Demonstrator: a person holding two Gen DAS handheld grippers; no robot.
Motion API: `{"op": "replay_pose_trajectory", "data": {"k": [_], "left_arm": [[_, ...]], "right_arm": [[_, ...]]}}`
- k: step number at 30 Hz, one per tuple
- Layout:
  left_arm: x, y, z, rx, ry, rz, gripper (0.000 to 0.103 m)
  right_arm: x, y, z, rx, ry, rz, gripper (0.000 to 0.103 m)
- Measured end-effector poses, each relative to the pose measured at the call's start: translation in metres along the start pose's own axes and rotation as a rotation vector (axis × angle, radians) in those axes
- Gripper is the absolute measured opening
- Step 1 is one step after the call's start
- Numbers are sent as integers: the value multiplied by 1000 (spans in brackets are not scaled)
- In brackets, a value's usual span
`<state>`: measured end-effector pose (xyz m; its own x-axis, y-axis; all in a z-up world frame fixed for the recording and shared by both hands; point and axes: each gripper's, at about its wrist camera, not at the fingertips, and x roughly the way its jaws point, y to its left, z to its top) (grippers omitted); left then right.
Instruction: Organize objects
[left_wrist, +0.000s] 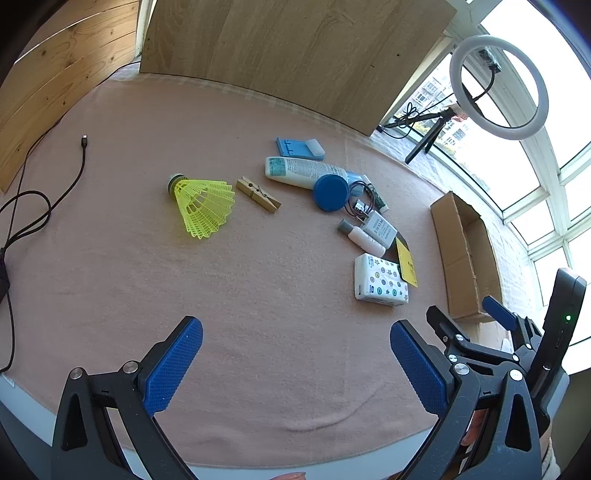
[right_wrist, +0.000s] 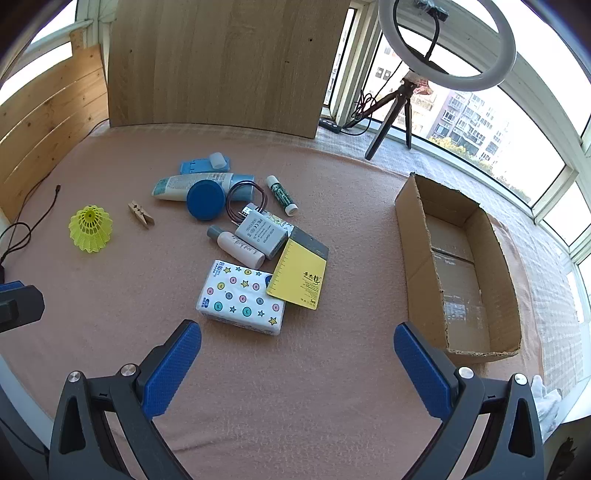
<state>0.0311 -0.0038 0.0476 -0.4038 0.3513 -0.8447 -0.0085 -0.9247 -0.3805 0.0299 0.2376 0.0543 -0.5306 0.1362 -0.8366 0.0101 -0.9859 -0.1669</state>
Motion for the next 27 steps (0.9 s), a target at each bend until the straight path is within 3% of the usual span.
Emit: {"op": "replay_pose_trajectory", "data": {"k": [27], "left_arm": [[-12,-3,9,57,-54,75,103]], "right_arm": [[-5,2,8,8,-20,25,103]]}}
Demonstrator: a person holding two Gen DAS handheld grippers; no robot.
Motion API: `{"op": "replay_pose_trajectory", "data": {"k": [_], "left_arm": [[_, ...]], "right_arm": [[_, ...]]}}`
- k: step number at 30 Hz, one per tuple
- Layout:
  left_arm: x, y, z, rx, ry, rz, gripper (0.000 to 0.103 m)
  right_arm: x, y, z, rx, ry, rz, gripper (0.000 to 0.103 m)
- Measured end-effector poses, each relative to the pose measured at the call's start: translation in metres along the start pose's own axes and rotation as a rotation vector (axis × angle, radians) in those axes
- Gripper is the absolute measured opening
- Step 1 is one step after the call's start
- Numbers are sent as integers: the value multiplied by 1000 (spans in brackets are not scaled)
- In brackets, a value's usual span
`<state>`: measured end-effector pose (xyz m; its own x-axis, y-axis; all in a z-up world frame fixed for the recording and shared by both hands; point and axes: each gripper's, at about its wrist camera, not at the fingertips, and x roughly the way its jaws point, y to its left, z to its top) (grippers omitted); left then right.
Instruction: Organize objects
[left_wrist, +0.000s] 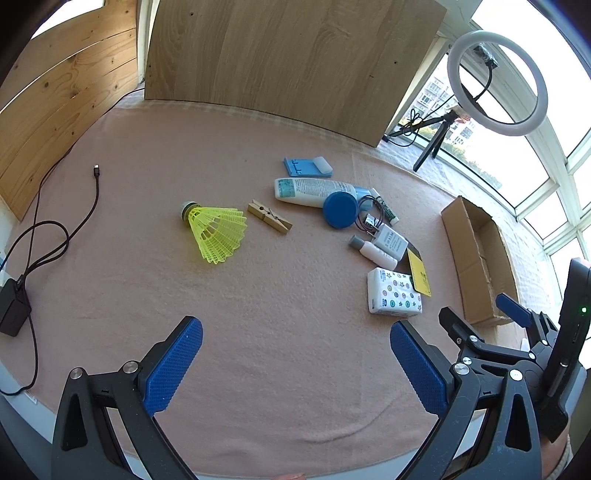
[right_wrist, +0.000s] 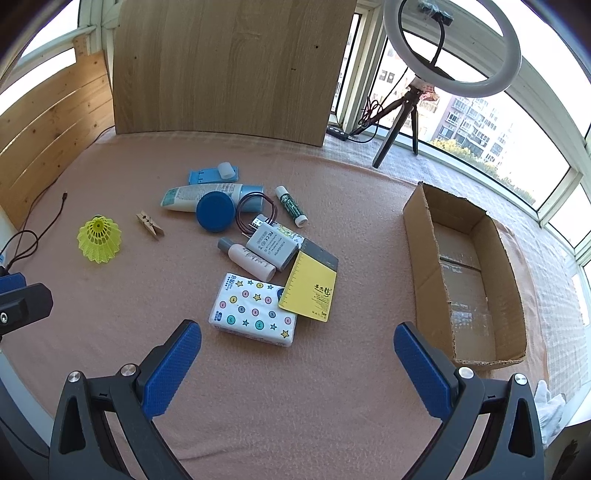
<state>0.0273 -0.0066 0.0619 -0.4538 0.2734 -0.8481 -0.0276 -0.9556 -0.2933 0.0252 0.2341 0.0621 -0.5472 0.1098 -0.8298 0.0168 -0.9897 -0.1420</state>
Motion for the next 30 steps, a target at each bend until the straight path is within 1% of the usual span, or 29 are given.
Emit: {"op": "replay_pose_trajectory", "data": {"k": [30], "left_arm": [[-5,6,-4,2,-15,29,103]], "right_arm": [[-5,9,3,-15,-10,13,103]]}}
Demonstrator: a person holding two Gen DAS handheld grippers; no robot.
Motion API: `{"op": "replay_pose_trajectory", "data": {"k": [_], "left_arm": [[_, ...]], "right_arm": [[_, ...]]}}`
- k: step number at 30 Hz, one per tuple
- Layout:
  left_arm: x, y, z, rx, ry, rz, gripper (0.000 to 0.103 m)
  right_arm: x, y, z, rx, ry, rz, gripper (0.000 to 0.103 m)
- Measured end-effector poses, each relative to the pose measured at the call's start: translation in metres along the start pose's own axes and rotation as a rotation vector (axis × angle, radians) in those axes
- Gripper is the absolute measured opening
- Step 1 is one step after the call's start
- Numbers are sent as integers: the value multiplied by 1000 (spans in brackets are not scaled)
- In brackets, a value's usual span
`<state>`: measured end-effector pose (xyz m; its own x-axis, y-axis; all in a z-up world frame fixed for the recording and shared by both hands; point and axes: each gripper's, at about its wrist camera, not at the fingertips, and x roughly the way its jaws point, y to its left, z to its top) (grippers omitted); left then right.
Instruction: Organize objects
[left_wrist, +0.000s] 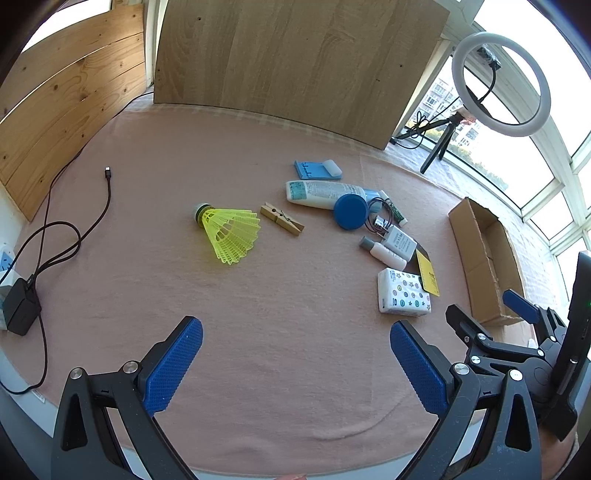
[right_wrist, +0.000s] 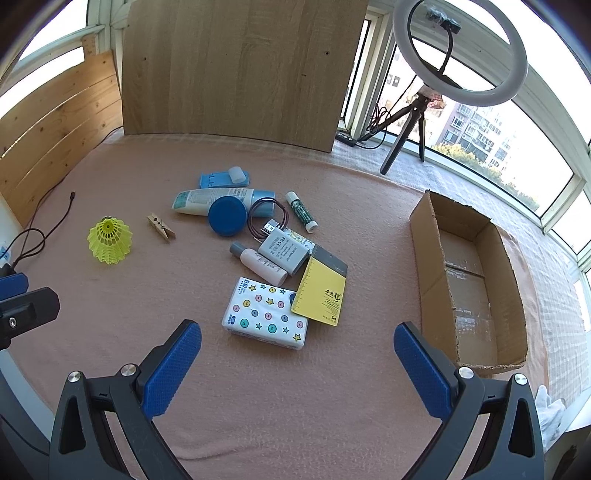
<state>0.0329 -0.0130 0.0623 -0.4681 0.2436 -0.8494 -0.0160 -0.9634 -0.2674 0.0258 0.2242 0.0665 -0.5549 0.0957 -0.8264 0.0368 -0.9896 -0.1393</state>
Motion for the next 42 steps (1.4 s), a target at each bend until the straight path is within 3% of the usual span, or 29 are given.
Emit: {"op": "replay_pose_trajectory", "data": {"k": [34,38,40,42], "left_arm": [[10,10,1,-9,7,21,103],[12,30,-6,-19,-85,32,103],[13,41,-15,23,-166,108,103],[20,54,-21,40,-178,176,103]], "right_arm": [[7,9,9,-20,3,24,103],[16,25,19,-85,-19,50,103],[28,39,27,-139,-45,104,103],[44,57,36,-196,-66,168,103]]}}
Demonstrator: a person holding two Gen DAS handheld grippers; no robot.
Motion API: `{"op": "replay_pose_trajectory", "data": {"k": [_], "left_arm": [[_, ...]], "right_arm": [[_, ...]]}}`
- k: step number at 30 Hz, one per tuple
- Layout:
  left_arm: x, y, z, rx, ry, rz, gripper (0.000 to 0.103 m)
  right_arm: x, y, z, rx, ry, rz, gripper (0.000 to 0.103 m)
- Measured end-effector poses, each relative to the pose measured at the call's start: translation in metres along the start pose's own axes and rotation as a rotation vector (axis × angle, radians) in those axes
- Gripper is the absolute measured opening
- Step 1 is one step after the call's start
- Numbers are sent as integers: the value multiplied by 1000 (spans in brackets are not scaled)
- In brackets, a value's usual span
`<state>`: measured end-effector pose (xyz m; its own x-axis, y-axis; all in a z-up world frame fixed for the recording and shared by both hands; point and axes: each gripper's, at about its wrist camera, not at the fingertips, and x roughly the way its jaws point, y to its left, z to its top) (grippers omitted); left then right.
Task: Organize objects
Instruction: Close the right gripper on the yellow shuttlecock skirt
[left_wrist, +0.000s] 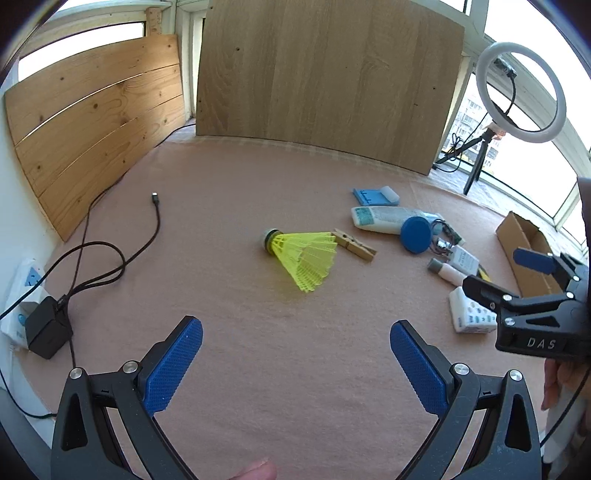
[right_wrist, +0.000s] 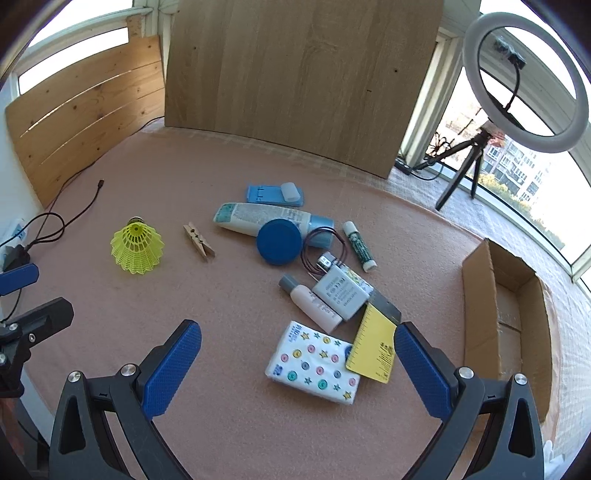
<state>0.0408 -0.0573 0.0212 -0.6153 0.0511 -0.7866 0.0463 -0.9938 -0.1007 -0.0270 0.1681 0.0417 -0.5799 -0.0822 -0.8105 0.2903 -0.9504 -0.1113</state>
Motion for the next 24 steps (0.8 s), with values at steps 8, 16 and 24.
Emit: {"op": "replay_pose_trajectory", "data": {"k": [8,16,24], "left_arm": [[33,50,-25,-185,44,-16,102],[63,50,-8,-178,43,-16,77],[87,36,5,-175,51,-83,67]], "right_arm": [[73,61,36,-278,-38,100,87],[99,99,54,-387,-37,256,72],[109,103,56,-344,24,348,8]]}}
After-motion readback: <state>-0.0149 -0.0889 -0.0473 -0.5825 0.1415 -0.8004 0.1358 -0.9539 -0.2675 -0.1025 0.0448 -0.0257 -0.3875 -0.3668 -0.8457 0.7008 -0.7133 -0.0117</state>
